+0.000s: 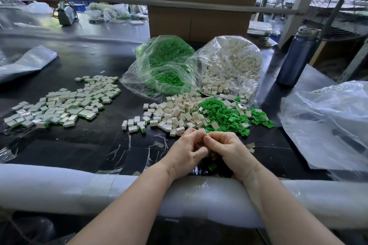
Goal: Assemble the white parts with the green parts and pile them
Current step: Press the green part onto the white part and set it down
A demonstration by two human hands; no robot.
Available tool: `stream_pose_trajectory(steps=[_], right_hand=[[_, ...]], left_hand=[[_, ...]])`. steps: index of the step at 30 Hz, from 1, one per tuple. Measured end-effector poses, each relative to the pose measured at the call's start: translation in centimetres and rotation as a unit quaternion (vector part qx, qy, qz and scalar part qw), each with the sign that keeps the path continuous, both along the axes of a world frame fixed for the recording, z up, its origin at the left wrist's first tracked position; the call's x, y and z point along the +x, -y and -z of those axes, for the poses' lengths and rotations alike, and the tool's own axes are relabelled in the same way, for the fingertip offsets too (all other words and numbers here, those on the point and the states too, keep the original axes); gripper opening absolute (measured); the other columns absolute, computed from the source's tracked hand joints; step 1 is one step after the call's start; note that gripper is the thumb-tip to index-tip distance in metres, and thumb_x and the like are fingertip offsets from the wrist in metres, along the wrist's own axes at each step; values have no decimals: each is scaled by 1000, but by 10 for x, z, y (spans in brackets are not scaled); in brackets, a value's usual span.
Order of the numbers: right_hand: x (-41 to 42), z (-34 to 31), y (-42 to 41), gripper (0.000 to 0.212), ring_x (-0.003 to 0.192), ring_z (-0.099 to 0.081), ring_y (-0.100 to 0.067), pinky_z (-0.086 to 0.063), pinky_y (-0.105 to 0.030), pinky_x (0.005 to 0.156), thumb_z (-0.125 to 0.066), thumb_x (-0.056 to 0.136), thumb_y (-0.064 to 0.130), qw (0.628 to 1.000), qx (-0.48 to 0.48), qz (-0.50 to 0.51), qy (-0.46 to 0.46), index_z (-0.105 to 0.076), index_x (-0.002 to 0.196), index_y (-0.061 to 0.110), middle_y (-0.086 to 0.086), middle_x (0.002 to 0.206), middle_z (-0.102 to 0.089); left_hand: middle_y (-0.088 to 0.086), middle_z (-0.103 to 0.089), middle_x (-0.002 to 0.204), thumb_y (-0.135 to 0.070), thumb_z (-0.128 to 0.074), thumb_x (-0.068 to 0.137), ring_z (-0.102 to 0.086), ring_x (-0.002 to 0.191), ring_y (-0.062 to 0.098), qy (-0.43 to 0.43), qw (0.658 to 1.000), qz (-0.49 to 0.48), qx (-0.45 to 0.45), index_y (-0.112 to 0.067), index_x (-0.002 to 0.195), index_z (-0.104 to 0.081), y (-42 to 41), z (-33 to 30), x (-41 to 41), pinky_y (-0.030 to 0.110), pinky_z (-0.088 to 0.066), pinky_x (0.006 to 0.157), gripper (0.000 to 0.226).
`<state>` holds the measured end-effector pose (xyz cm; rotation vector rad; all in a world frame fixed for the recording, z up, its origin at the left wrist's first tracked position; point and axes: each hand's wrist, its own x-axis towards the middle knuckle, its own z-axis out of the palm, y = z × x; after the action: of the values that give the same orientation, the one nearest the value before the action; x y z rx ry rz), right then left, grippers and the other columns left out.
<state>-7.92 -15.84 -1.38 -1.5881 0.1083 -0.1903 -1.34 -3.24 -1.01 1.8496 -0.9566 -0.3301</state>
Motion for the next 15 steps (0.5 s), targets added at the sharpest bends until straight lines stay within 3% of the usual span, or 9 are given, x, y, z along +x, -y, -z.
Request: stream_pose_trajectory(steps=[2,7,15], right_hand=[[0,0,0,20,64,-62,-5,-47,-13,57,-53,92,9,1000,1,-8,-1,-71,87,4,-3,73,-70],[0,-3,0,20,51,-55,3,-40,-7,50,-52,92,3,1000,-29,-2,2,-69,82,3,8,59,-66],[-1,-3,-1,20,51,-55,3,-40,-8,51,-51,91,0,1000,-21,3,6,-69,81,2,7,58,-66]], left_hand=[[10,-44,98,-1,-54,85,-46,81,13,0,1000,-2,-4,-1,97,-59,0,0,0,16,-41,79,12],[14,-45,99,-3,-55,85,-46,82,14,11,1000,3,8,-1,97,-59,-1,0,0,27,-42,84,13],[11,-45,98,-2,-55,85,-46,82,14,11,1000,7,13,-2,98,-60,-1,0,0,26,-42,85,14]])
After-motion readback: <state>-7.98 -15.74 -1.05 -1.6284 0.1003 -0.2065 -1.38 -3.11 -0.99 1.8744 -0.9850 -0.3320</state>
